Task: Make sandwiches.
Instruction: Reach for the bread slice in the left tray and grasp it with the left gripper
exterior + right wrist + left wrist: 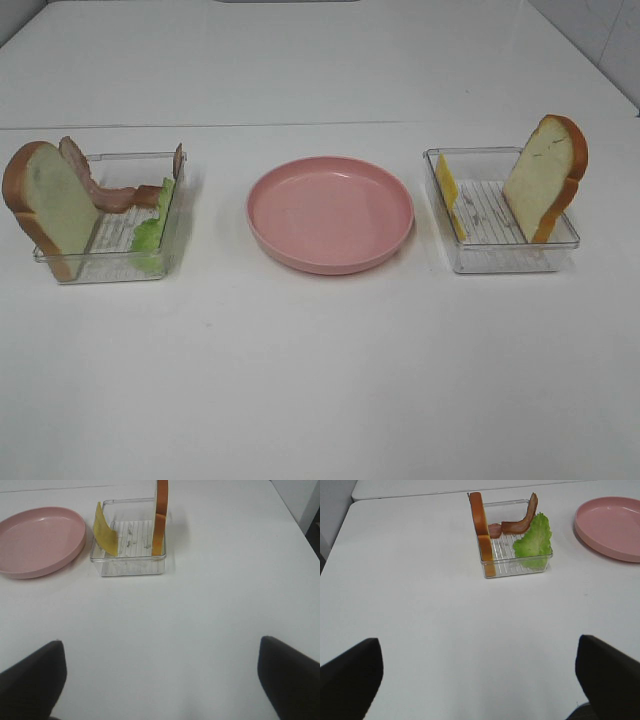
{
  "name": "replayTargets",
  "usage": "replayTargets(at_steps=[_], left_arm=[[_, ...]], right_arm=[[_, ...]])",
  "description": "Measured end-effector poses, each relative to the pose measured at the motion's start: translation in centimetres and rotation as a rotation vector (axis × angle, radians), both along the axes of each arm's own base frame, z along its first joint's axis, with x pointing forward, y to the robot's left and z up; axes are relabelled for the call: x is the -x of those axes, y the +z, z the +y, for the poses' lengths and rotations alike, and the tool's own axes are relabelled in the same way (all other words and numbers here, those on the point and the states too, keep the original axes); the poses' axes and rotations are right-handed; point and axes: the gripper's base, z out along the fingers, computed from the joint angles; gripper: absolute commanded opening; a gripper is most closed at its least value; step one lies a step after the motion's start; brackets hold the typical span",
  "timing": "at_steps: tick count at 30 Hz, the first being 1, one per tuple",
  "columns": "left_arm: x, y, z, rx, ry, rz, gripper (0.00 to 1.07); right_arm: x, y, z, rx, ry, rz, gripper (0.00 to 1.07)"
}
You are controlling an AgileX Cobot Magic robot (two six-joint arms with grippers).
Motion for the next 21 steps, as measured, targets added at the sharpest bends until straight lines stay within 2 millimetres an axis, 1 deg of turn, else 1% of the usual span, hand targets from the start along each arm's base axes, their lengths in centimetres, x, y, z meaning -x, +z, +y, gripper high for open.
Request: replayTargets(at_steps=[21], left_arm=[[0.00, -0.01, 0.17, -0.018, 0.012, 0.001, 1.01]], right_arm=[[0.00, 0.00, 0.00, 0.000, 0.000, 0.000, 0.98]])
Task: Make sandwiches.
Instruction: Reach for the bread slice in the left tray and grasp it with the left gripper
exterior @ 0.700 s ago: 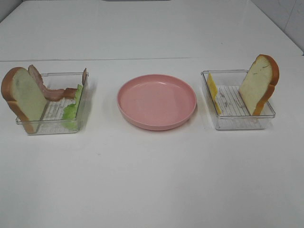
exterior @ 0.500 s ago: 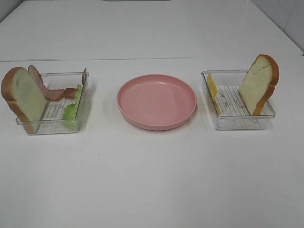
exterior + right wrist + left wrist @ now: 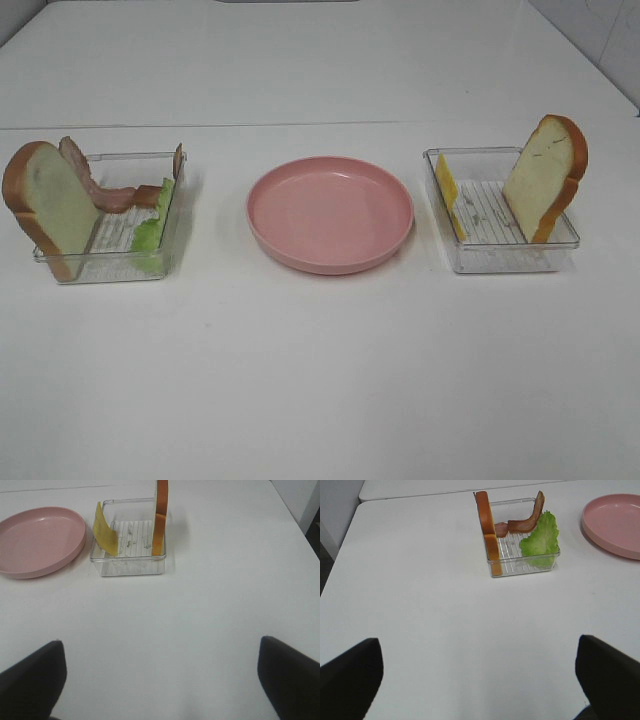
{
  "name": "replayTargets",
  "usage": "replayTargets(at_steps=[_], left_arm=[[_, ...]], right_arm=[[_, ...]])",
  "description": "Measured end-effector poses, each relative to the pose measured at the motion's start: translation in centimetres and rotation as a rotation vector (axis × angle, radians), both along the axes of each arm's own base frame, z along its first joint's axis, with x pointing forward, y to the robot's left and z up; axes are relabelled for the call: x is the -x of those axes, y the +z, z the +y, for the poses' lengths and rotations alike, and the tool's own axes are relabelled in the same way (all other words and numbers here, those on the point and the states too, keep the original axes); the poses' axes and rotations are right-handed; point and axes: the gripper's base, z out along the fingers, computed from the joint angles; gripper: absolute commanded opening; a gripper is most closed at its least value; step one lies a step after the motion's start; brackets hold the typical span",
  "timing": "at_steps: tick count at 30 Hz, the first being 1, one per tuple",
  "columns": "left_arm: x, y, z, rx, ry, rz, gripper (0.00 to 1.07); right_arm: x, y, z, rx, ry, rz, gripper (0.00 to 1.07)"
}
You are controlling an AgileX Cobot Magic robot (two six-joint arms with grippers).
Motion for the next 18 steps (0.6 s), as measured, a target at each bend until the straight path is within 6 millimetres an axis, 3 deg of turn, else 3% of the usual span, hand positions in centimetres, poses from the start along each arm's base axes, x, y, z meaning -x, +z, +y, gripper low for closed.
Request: replayTargets(at_steps=[10, 12, 18], left_arm=[[-0.6, 0.0, 0.3, -0.007, 0.024, 0.043, 1.01], [-2.4, 1.0, 0.7, -0.044, 0.050, 0.179, 1.01], [-4.6, 3.3, 1.0, -0.053, 0.056, 0.262, 1.01]], right_arm=[[0.0, 0.0, 0.0, 0.000, 0.000, 0.000, 0.98], [0.0, 0.0, 0.0, 0.000, 0.000, 0.000, 0.98], [0.0, 0.0, 0.0, 0.000, 0.000, 0.000, 0.98]])
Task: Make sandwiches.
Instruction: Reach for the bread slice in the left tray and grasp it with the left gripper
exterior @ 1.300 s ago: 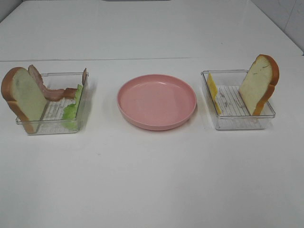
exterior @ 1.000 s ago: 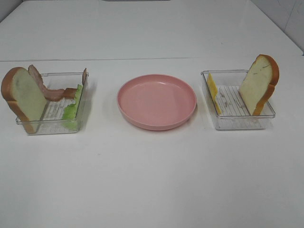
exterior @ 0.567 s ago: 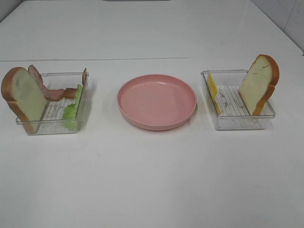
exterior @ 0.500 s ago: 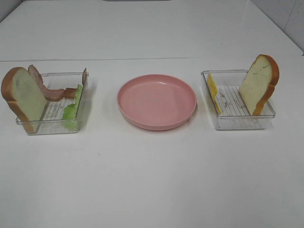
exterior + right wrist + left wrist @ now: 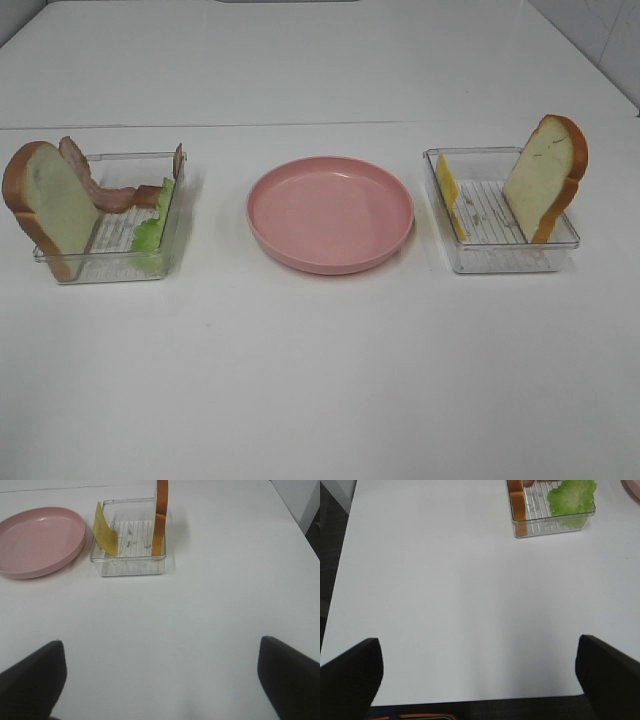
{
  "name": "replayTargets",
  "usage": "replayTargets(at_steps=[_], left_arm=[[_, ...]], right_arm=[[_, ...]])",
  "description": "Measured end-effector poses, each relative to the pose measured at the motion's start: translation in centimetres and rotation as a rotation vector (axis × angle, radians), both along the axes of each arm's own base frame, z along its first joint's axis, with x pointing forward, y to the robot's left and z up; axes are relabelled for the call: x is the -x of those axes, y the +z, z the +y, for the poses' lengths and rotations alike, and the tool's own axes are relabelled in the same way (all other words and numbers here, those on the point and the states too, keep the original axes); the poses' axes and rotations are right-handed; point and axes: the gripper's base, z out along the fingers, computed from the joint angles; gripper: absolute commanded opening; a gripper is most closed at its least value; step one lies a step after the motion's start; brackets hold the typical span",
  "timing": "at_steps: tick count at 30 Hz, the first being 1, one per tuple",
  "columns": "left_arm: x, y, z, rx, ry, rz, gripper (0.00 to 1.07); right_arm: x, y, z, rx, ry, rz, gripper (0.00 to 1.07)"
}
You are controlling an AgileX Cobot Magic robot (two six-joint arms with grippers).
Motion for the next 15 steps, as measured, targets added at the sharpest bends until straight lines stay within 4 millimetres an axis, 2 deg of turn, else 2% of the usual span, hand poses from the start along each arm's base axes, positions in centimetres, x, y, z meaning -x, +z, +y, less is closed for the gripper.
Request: replayTargets(at_steps=[2, 3, 4, 5, 6, 7, 8, 9, 10, 11, 12, 13, 14, 15], left_arm=[[-3.2, 2.4, 0.2, 0.005, 0.005, 0.093, 1.01], [-3.2, 2.4, 0.2, 0.005, 0.005, 0.093, 1.01], [-4.2, 3.0, 0.2, 0.007, 0.005, 0.126, 1.01], [-6.1, 4.2, 0.3, 0.011, 0.008, 0.182, 1.01], [-6.1, 4.2, 0.3, 0.011, 0.008, 0.182, 1.01], [-7.4, 4.7, 0.4, 0.013, 0.009, 0.213, 1.01], [-10.0, 5.6, 0.4, 0.019, 0.007, 0.245, 1.01], [-10.0, 5.6, 0.4, 0.019, 0.007, 0.245, 1.01], [-11.5, 6.1, 0.5, 0.024, 0.005, 0.260, 1.01], [-14.7, 6.3, 0.6, 0.031, 0.004, 0.303, 1.01], [-14.7, 6.3, 0.6, 0.031, 0.004, 0.303, 1.01], [-17.7, 6.3, 0.6, 0.041, 0.002, 0.336, 1.01], [-17.7, 6.3, 0.6, 0.041, 0.002, 0.336, 1.01], [-19.2, 6.1, 0.7, 0.042, 0.002, 0.355, 1.01]], right_arm=[[0.0, 0.0, 0.0, 0.000, 0.000, 0.000, 0.98], [0.0, 0.0, 0.0, 0.000, 0.000, 0.000, 0.98], [0.0, 0.0, 0.0, 0.000, 0.000, 0.000, 0.98], [0.0, 0.0, 0.0, 0.000, 0.000, 0.000, 0.98], [0.0, 0.0, 0.0, 0.000, 0.000, 0.000, 0.98], [0.0, 0.0, 0.0, 0.000, 0.000, 0.000, 0.98], [0.0, 0.0, 0.0, 0.000, 0.000, 0.000, 0.98], [0.0, 0.0, 0.0, 0.000, 0.000, 0.000, 0.98], [0.0, 0.0, 0.0, 0.000, 0.000, 0.000, 0.98], [0.0, 0.0, 0.0, 0.000, 0.000, 0.000, 0.98], [0.0, 0.0, 0.0, 0.000, 0.000, 0.000, 0.98], [0.0, 0.0, 0.0, 0.000, 0.000, 0.000, 0.98], [0.0, 0.0, 0.0, 0.000, 0.000, 0.000, 0.98], [0.0, 0.0, 0.0, 0.000, 0.000, 0.000, 0.98]])
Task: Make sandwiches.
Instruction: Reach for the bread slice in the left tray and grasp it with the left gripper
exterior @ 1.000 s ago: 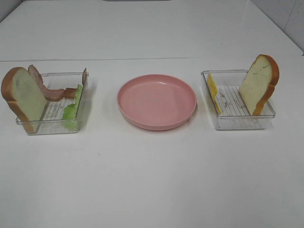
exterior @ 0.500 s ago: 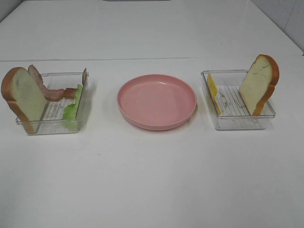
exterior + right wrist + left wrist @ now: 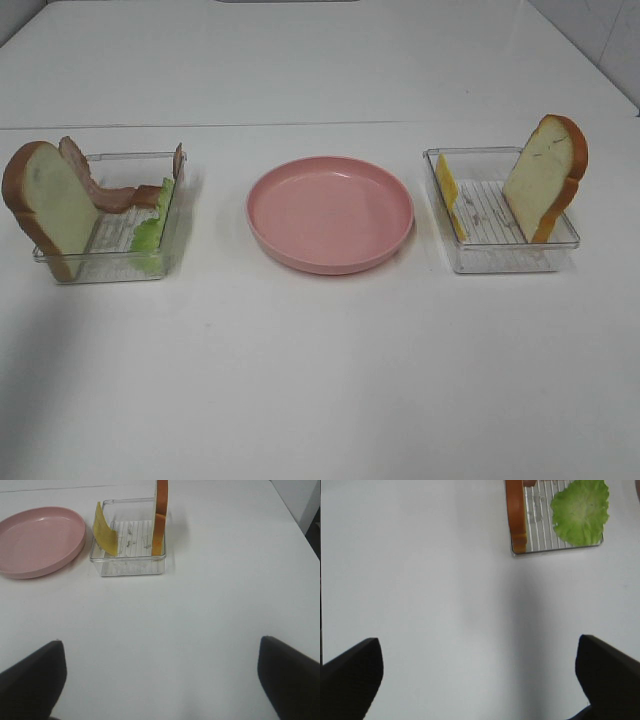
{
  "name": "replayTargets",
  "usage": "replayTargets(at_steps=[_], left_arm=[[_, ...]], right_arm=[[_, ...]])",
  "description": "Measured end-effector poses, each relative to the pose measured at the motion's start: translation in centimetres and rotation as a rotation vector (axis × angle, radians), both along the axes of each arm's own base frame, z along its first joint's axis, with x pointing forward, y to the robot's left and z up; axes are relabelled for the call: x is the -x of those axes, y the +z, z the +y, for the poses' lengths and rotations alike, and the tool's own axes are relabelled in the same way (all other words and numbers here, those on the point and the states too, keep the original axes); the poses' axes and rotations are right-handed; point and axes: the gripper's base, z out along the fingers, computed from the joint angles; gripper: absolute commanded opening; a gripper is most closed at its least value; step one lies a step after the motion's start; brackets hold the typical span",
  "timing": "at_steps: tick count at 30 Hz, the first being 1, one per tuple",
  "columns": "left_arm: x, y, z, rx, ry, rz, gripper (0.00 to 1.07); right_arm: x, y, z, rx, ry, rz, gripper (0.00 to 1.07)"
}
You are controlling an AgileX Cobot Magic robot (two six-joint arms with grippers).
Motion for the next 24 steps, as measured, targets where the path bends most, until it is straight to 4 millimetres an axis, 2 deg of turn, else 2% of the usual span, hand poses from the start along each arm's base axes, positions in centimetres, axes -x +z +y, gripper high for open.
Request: replayTargets(at_steps=[1, 2, 3, 4, 5, 6, 7, 9, 10, 11, 12, 13, 18, 19, 21, 22, 24], left_arm=[[-2.7, -0.2, 0.1, 0.009, -0.001, 0.022, 1.01], [-2.7, -0.2, 0.1, 0.009, -0.001, 0.022, 1.01], [-4.1, -0.8, 0.1, 0.014, -0.001, 0.046, 1.01], [-6.8, -1.9, 0.1, 0.024, -0.002, 0.083, 1.01], [-6.8, -1.9, 0.1, 0.024, -0.002, 0.083, 1.01], [-7.8, -2.4, 0.1, 0.028, -0.002, 0.100, 1.01], [-10.0, -4.0, 0.2, 0.039, -0.002, 0.142, 1.01], [-10.7, -4.5, 0.1, 0.046, -0.003, 0.155, 1.01], [-12.4, -6.0, -0.1, 0.050, -0.010, 0.191, 1.01], [-12.4, -6.0, -0.1, 0.050, -0.010, 0.191, 1.01], [-13.7, -7.4, -0.7, 0.049, -0.025, 0.224, 1.01], [-13.7, -7.4, -0.7, 0.049, -0.025, 0.224, 1.01], [-16.6, -10.0, -3.1, 0.040, -0.082, 0.271, 1.01], [-16.6, -10.0, -3.1, 0.040, -0.082, 0.271, 1.01], [-17.8, -11.6, -3.7, 0.042, -0.082, 0.297, 1.01], [-17.8, -11.6, -3.7, 0.042, -0.082, 0.297, 1.01], [-18.8, -12.8, -3.8, 0.046, -0.078, 0.317, 1.01]], right_arm=[[0.0, 0.0, 0.0, 0.000, 0.000, 0.000, 0.98], [0.0, 0.0, 0.0, 0.000, 0.000, 0.000, 0.98], [0.0, 0.0, 0.0, 0.000, 0.000, 0.000, 0.98], [0.0, 0.0, 0.0, 0.000, 0.000, 0.000, 0.98], [0.0, 0.0, 0.0, 0.000, 0.000, 0.000, 0.98], [0.0, 0.0, 0.0, 0.000, 0.000, 0.000, 0.98], [0.0, 0.0, 0.0, 0.000, 0.000, 0.000, 0.98], [0.0, 0.0, 0.0, 0.000, 0.000, 0.000, 0.98], [0.0, 0.0, 0.0, 0.000, 0.000, 0.000, 0.98], [0.0, 0.0, 0.0, 0.000, 0.000, 0.000, 0.98], [0.0, 0.0, 0.0, 0.000, 0.000, 0.000, 0.98], [0.0, 0.0, 0.0, 0.000, 0.000, 0.000, 0.98], [0.0, 0.0, 0.0, 0.000, 0.000, 0.000, 0.98], [0.0, 0.0, 0.0, 0.000, 0.000, 0.000, 0.98], [0.0, 0.0, 0.0, 0.000, 0.000, 0.000, 0.98], [0.0, 0.0, 0.0, 0.000, 0.000, 0.000, 0.98], [0.0, 0.0, 0.0, 0.000, 0.000, 0.000, 0.98]])
